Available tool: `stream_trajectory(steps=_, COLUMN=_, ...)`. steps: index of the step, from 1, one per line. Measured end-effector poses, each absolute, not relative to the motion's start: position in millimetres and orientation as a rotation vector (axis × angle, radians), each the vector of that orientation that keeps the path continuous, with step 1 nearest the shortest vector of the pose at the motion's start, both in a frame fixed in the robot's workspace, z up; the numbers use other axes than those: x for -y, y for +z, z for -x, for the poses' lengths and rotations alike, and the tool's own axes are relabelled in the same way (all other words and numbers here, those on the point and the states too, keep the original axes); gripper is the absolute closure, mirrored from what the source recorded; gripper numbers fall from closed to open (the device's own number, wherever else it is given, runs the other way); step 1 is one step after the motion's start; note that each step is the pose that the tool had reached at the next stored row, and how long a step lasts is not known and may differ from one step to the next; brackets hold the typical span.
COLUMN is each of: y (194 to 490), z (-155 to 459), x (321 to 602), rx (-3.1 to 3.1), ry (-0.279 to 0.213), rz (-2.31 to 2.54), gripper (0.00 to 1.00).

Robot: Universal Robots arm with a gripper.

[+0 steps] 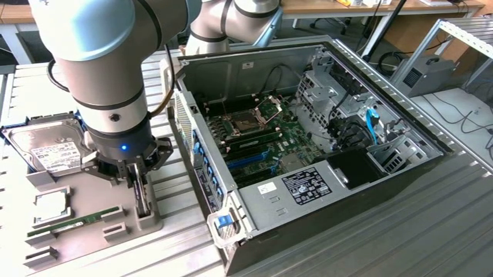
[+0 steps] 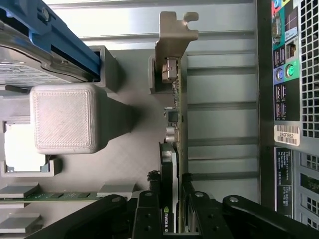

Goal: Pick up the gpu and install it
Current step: 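Pick up the gpu and move the gpu toward the slot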

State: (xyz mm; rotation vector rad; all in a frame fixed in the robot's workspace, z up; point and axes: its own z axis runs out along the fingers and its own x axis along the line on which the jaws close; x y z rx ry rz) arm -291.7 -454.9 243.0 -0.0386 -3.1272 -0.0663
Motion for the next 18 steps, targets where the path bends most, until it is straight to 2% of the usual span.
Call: stream_trajectory(steps=18, y=250.5, z=291.7, x=454.9, rx=3.127, ry=-0.063, rz=0.036, gripper=0.73)
